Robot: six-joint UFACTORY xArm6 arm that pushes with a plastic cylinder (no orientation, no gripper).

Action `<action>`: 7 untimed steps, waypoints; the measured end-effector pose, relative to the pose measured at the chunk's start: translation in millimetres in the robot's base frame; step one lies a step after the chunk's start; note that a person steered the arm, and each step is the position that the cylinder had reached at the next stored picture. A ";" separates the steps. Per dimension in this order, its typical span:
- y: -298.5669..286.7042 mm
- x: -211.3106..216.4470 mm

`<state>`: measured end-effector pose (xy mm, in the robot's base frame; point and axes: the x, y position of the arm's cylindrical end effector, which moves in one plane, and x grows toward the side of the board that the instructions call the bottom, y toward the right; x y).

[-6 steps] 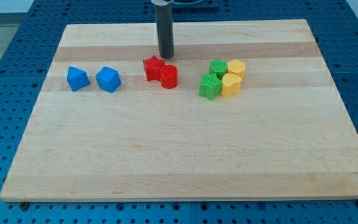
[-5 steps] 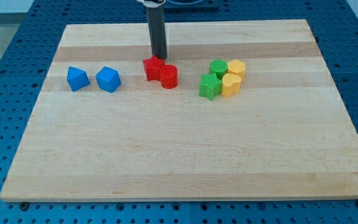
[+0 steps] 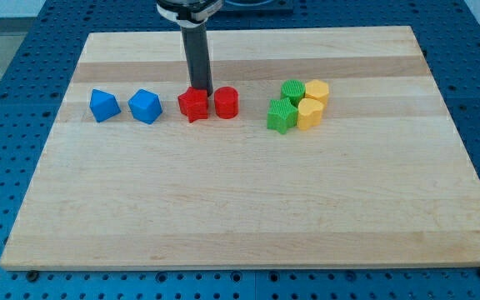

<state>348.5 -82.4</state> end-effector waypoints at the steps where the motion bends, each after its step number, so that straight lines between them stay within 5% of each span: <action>1: -5.9 0.0; 7: 76.1 -13.0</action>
<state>335.5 -6.3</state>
